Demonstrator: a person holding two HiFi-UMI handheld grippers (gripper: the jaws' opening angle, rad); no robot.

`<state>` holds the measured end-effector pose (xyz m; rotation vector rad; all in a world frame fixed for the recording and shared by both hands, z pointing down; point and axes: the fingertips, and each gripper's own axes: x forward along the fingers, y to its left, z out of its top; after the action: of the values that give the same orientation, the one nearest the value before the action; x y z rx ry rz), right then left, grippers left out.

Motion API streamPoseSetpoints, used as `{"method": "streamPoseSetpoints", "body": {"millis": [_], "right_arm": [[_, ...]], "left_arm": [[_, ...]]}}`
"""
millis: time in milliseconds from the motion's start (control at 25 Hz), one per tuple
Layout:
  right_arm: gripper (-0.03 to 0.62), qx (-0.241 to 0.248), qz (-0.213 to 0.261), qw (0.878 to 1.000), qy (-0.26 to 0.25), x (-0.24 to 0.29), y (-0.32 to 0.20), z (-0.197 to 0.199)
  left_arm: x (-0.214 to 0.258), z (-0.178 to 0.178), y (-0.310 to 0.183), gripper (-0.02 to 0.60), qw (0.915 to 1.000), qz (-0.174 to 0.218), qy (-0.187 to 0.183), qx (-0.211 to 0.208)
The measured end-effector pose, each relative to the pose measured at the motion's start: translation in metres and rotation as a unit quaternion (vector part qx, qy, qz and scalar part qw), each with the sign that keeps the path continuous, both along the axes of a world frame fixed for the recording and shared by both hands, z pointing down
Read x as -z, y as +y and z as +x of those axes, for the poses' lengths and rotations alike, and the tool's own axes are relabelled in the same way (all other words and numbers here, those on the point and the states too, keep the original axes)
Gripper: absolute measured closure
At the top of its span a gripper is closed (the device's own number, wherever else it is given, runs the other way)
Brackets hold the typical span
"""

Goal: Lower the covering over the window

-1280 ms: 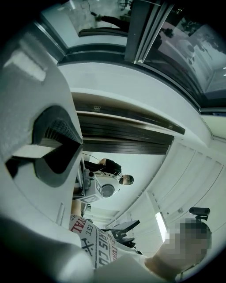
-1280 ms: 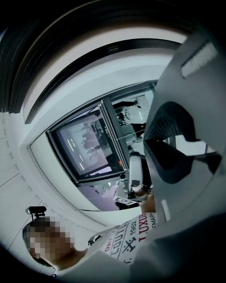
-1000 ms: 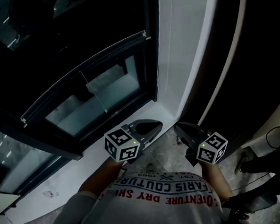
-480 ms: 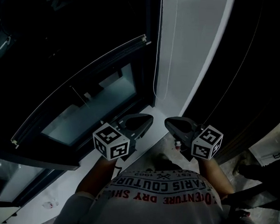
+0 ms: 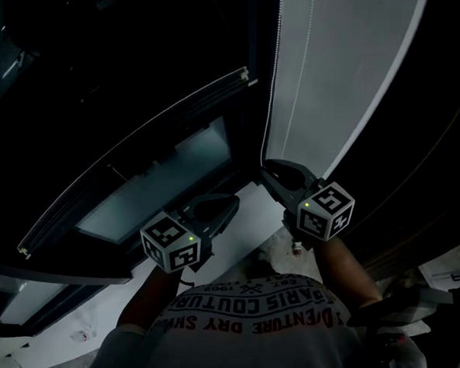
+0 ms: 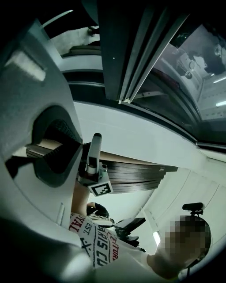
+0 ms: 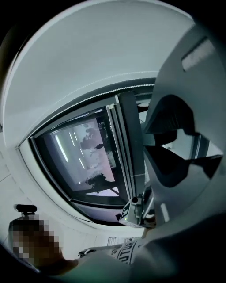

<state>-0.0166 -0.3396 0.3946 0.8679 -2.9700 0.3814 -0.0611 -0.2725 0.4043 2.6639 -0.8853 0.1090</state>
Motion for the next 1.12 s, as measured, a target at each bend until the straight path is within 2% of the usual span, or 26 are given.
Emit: {"method": "streamPoseSetpoints", "body": {"millis": [120,280,560,800,920,1040,1120], "right_arm": [[0.487,-0.031,0.011,0.999,0.019,0.007,-0.047,-0.005],[0.458,-0.087,0.031,0.996,0.019,0.022,-0.099,-0.004],[0.447,-0.176,0.077,0.981,0.040,0.049,-0.149,0.012],[0.447,-0.216,0.071,0.973,0.034,0.054,-0.179,0.017],[0.448,-0.216,0.065,0.973,0.039,0.053,-0.191,0.014],[0.487,-0.209,0.059,0.976,0.034,0.052,-0.196,0.010],[0.578,-0.205,0.063,0.976,0.031,0.053,-0.193,0.009]], "left_arm": [[0.006,-0.014,-0.020,0.580,0.9998,0.004,-0.003,0.020],[0.018,-0.033,-0.047,0.580,0.9988,0.011,0.010,0.047],[0.031,-0.055,-0.069,0.580,0.9970,0.028,0.015,0.071],[0.029,-0.069,-0.082,0.580,0.9948,0.024,0.031,0.094],[0.030,-0.071,-0.084,0.580,0.9946,0.025,0.029,0.096],[0.031,-0.071,-0.082,0.580,0.9944,0.026,0.029,0.098],[0.031,-0.069,-0.080,0.580,0.9946,0.026,0.029,0.097]]}}
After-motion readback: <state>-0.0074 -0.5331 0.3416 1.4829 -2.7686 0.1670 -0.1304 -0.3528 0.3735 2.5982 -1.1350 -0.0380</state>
